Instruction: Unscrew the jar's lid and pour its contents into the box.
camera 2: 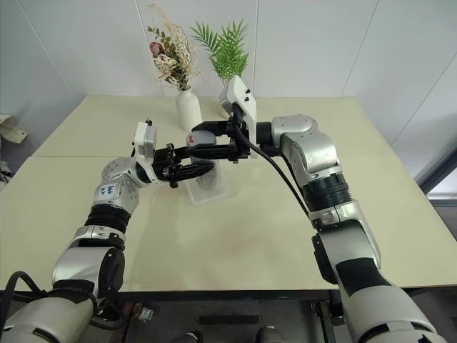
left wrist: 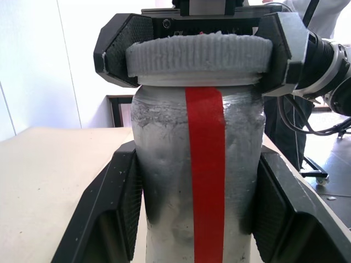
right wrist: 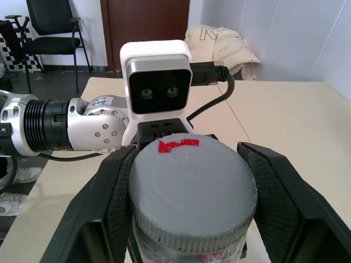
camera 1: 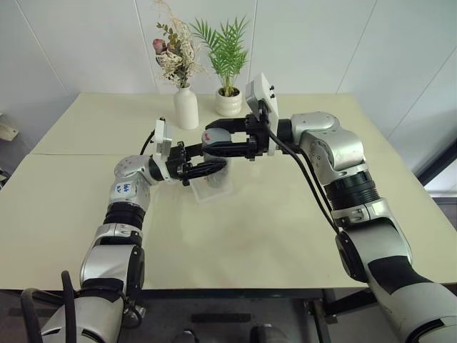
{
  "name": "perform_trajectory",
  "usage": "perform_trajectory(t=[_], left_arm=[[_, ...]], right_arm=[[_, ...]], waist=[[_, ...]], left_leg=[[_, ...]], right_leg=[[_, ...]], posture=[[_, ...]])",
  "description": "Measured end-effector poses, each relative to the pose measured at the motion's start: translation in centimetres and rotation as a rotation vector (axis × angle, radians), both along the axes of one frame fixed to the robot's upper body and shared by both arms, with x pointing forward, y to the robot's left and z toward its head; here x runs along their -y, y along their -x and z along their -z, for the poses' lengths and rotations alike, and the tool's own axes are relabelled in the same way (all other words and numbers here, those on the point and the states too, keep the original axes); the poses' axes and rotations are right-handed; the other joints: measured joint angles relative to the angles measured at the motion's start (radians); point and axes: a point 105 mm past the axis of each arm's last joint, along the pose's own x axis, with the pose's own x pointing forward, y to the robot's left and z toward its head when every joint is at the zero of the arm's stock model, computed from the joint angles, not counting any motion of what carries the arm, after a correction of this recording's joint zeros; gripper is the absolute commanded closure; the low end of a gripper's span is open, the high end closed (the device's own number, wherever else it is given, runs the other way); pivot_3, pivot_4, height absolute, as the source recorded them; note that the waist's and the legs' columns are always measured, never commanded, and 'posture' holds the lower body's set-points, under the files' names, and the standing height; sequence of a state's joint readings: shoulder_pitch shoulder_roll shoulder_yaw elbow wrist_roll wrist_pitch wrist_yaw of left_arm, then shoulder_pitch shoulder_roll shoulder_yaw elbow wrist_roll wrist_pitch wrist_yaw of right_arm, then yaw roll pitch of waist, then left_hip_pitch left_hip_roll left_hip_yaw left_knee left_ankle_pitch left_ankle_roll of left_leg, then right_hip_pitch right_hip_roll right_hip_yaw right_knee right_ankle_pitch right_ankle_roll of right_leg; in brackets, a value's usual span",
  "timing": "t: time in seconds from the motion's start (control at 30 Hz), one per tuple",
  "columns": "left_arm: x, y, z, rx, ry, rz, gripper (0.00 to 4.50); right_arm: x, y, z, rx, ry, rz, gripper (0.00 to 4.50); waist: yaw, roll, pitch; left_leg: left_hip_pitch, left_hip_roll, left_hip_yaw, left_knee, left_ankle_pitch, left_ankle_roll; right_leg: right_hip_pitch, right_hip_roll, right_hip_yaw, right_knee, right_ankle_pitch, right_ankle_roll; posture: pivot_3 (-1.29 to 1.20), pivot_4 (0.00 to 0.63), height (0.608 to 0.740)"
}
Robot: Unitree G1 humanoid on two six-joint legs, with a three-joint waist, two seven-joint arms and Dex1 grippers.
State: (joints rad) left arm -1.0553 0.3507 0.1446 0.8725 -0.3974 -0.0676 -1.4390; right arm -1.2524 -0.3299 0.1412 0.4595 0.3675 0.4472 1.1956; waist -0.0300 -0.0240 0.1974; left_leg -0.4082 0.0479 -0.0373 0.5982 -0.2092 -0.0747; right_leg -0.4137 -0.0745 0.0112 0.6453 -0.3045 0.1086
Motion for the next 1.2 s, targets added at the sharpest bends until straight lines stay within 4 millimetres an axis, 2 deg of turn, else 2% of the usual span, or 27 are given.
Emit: perform_trajectory(t=[0.7, 0.9, 0.97, 1.0, 1.03, 1.07, 1.13, 1.2], left_arm=[[-0.1, -0.4, -0.6, 0.008, 0.022, -0.036, 2.29], [0.1, -0.3, -1.3, 0.036, 0.030, -0.031, 2.29], [1.0, 0.3, 1.1, -0.005, -0.064, 0.031, 2.31], [1.5, 0.6, 3.4, -0.071, -0.096, 0.059, 2.32], [1.6, 0.8, 5.4, -0.137, -0.113, 0.072, 2.32], [1.6, 0.9, 6.5, -0.178, -0.124, 0.075, 2.32], [1.8, 0.9, 6.4, -0.179, -0.130, 0.081, 2.32], [1.9, 0.7, 5.1, -0.137, -0.130, 0.083, 2.32]], right_arm=[[-0.1, -0.6, -1.1, -0.005, -0.023, 0.002, 1.93], [0.1, -0.4, -1.9, -0.016, -0.082, -0.018, 1.93], [1.3, 0.1, -5.0, 0.048, -0.213, -0.018, 1.93], [2.0, 0.8, -7.3, 0.117, -0.261, -0.024, 1.93], [2.2, 1.7, -8.9, 0.178, -0.287, -0.043, 1.93], [2.3, 2.4, -9.8, 0.216, -0.299, -0.059, 1.93], [2.3, 2.6, -9.8, 0.226, -0.305, -0.067, 1.93], [2.3, 2.2, -9.2, 0.204, -0.301, -0.058, 1.93]], waist=[[0.000, 0.000, 0.000], [0.000, 0.000, 0.000], [0.002, 0.006, 0.003], [0.005, 0.008, 0.004], [0.004, 0.006, 0.006], [0.002, 0.004, 0.007], [-0.003, 0.003, 0.008], [-0.003, 0.003, 0.008]], left_leg=[[0.000, 0.000, 0.000, 0.000, 0.000, 0.000], [0.000, 0.000, 0.000, 0.000, 0.000, 0.000], [0.000, 0.000, 0.001, 0.000, 0.000, 0.000], [0.000, 0.000, 0.002, 0.000, 0.000, 0.000], [0.000, 0.000, 0.001, 0.000, 0.000, 0.000], [0.000, 0.001, 0.001, -0.001, 0.000, 0.000], [0.000, 0.001, 0.001, 0.000, 0.000, 0.000], [0.000, 0.001, 0.001, 0.000, 0.000, -0.001]], right_leg=[[0.000, 0.000, 0.000, -0.001, 0.000, 0.000], [0.000, 0.000, 0.000, -0.001, 0.000, 0.000], [0.001, 0.000, 0.001, -0.001, 0.000, 0.000], [0.000, -0.001, 0.001, -0.001, 0.000, 0.001], [0.000, 0.000, 0.000, -0.001, 0.000, 0.001], [0.000, 0.001, 0.000, -0.001, 0.000, 0.000], [-0.001, 0.001, 0.001, 0.000, 0.000, 0.000], [-0.001, 0.001, 0.001, 0.001, 0.000, 0.000]], posture=[[0.00, 0.150, 0.740], [0.00, 0.150, 0.740], [0.00, 0.150, 0.740], [0.00, 0.150, 0.740], [0.00, 0.150, 0.740], [0.00, 0.150, 0.740], [0.00, 0.150, 0.740], [0.00, 0.150, 0.740]])
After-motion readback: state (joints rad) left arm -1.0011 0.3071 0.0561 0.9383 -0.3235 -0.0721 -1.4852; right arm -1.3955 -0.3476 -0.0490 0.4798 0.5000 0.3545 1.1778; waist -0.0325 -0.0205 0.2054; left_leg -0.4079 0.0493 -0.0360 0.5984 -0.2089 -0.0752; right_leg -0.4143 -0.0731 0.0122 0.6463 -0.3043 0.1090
